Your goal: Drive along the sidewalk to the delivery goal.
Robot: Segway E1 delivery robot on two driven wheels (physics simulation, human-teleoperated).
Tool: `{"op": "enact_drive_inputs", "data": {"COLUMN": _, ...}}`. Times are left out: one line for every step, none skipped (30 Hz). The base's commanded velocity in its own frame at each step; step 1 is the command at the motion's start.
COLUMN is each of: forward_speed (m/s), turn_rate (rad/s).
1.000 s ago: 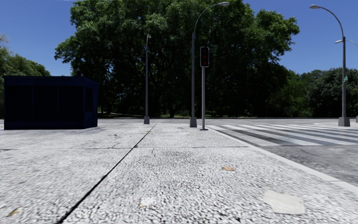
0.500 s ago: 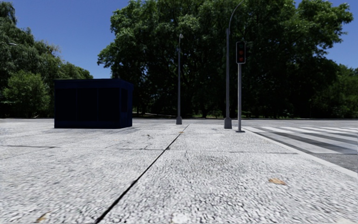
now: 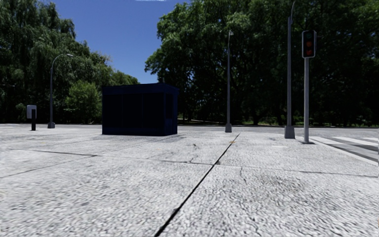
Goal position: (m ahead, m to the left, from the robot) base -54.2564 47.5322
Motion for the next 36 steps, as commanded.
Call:
{"op": "enact_drive_inputs", "data": {"forward_speed": 1.13, "turn_rate": 0.52}}
{"op": "enact_drive_inputs", "data": {"forward_speed": 1.14, "turn_rate": 0.52}}
{"op": "enact_drive_inputs", "data": {"forward_speed": 1.15, "turn_rate": 0.52}}
{"op": "enact_drive_inputs", "data": {"forward_speed": 1.15, "turn_rate": 0.52}}
{"op": "enact_drive_inputs", "data": {"forward_speed": 1.16, "turn_rate": 0.52}}
{"op": "enact_drive_inputs", "data": {"forward_speed": 1.16, "turn_rate": 0.52}}
{"op": "enact_drive_inputs", "data": {"forward_speed": 1.17, "turn_rate": 0.52}}
{"op": "enact_drive_inputs", "data": {"forward_speed": 1.19, "turn_rate": 0.52}}
{"op": "enact_drive_inputs", "data": {"forward_speed": 1.22, "turn_rate": 0.52}}
{"op": "enact_drive_inputs", "data": {"forward_speed": 1.25, "turn_rate": 0.52}}
{"op": "enact_drive_inputs", "data": {"forward_speed": 1.25, "turn_rate": 0.52}}
{"op": "enact_drive_inputs", "data": {"forward_speed": 1.26, "turn_rate": 0.52}}
{"op": "enact_drive_inputs", "data": {"forward_speed": 1.26, "turn_rate": 0.52}}
{"op": "enact_drive_inputs", "data": {"forward_speed": 1.27, "turn_rate": 0.52}}
{"op": "enact_drive_inputs", "data": {"forward_speed": 1.27, "turn_rate": 0.52}}
{"op": "enact_drive_inputs", "data": {"forward_speed": 1.27, "turn_rate": 0.52}}
{"op": "enact_drive_inputs", "data": {"forward_speed": 1.27, "turn_rate": 0.52}}
{"op": "enact_drive_inputs", "data": {"forward_speed": 1.27, "turn_rate": 0.52}}
{"op": "enact_drive_inputs", "data": {"forward_speed": 1.27, "turn_rate": 0.52}}
{"op": "enact_drive_inputs", "data": {"forward_speed": 1.27, "turn_rate": 0.52}}
{"op": "enact_drive_inputs", "data": {"forward_speed": 1.29, "turn_rate": 0.52}}
{"op": "enact_drive_inputs", "data": {"forward_speed": 1.36, "turn_rate": 0.52}}
{"op": "enact_drive_inputs", "data": {"forward_speed": 1.43, "turn_rate": 0.52}}
{"op": "enact_drive_inputs", "data": {"forward_speed": 1.43, "turn_rate": 0.52}}
{"op": "enact_drive_inputs", "data": {"forward_speed": 1.47, "turn_rate": 0.52}}
{"op": "enact_drive_inputs", "data": {"forward_speed": 1.51, "turn_rate": 0.52}}
{"op": "enact_drive_inputs", "data": {"forward_speed": 1.53, "turn_rate": 0.52}}
{"op": "enact_drive_inputs", "data": {"forward_speed": 1.54, "turn_rate": 0.52}}
{"op": "enact_drive_inputs", "data": {"forward_speed": 1.54, "turn_rate": 0.52}}
{"op": "enact_drive_inputs", "data": {"forward_speed": 1.55, "turn_rate": 0.52}}
{"op": "enact_drive_inputs", "data": {"forward_speed": 1.56, "turn_rate": 0.52}}
{"op": "enact_drive_inputs", "data": {"forward_speed": 1.56, "turn_rate": 0.52}}
{"op": "enact_drive_inputs", "data": {"forward_speed": 1.56, "turn_rate": 0.52}}
{"op": "enact_drive_inputs", "data": {"forward_speed": 1.56, "turn_rate": 0.52}}
{"op": "enact_drive_inputs", "data": {"forward_speed": 1.57, "turn_rate": 0.51}}
{"op": "enact_drive_inputs", "data": {"forward_speed": 1.58, "turn_rate": 0.44}}
